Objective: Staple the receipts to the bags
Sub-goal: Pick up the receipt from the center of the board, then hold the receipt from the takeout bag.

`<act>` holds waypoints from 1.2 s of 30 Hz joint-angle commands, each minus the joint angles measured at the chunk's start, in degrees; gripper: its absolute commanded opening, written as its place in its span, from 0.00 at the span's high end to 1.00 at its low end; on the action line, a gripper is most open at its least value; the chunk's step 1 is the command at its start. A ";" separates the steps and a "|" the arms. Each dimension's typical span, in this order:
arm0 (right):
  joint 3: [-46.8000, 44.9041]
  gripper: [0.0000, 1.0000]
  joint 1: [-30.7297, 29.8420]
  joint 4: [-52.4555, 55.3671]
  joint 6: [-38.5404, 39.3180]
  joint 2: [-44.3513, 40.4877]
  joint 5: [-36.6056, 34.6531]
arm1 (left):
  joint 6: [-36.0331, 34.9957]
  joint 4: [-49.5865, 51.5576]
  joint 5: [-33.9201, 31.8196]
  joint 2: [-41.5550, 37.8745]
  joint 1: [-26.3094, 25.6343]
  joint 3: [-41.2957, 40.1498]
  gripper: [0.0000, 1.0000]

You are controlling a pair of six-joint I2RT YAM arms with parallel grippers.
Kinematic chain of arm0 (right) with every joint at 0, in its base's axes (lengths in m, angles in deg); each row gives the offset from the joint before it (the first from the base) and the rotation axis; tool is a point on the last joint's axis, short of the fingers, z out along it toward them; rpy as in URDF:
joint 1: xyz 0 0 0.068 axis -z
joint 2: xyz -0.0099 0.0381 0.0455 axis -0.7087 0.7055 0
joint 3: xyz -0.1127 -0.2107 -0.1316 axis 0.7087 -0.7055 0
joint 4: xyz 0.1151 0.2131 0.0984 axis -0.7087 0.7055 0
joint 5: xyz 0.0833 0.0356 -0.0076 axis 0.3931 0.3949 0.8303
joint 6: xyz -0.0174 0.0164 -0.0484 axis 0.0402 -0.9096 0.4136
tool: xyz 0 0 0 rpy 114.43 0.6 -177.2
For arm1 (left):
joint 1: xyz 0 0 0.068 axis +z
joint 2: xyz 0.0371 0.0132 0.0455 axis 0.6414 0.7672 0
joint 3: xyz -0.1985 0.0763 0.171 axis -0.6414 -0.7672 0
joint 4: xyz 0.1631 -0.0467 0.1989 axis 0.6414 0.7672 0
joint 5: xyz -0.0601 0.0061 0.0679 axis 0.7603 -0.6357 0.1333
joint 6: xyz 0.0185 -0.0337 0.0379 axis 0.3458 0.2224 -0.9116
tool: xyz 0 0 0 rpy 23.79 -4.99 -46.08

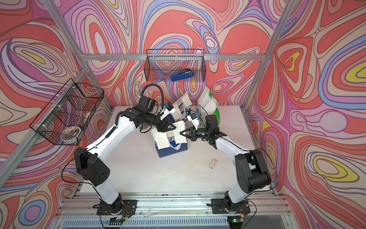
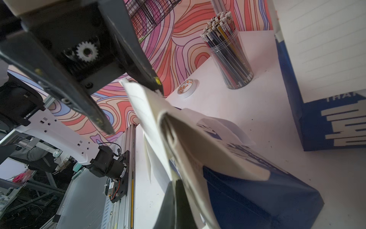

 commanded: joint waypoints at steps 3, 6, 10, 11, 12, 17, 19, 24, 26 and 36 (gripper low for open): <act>-1.51 1.00 0.39 -2.84 -2.52 0.71 0.29 | -1.67 3.14 -0.91 0.48 -0.11 1.57 0.61; -1.22 1.00 0.39 -1.29 -1.55 0.90 0.37 | -1.29 3.56 -1.43 1.32 -0.18 2.21 0.62; -0.29 1.00 0.39 2.47 0.49 1.71 0.84 | -0.72 3.93 -1.36 2.30 -0.15 3.10 0.61; 0.18 1.00 0.39 3.93 1.41 1.90 0.97 | -0.46 3.84 -1.42 2.36 -0.11 3.28 0.60; 0.45 1.00 0.39 4.88 1.88 1.88 1.06 | -0.46 3.76 -1.27 2.49 -0.18 3.41 0.59; 1.45 1.00 0.39 7.53 3.33 1.91 0.50 | -0.80 4.00 -0.47 3.24 -0.11 3.97 0.67; 1.40 1.00 0.35 6.18 2.08 2.06 0.53 | -1.15 4.98 -0.06 3.67 -0.12 4.59 0.79; 1.12 1.00 0.42 2.92 -0.05 1.75 0.54 | -1.54 7.33 0.15 4.63 -0.12 6.34 0.64; 0.94 1.00 0.39 2.30 -0.36 1.48 0.54 | -1.74 7.31 0.65 4.27 -0.13 6.34 0.58; 0.15 1.00 0.39 -0.53 -2.10 0.38 -0.08 | -1.92 5.76 0.07 3.13 -0.12 5.22 0.52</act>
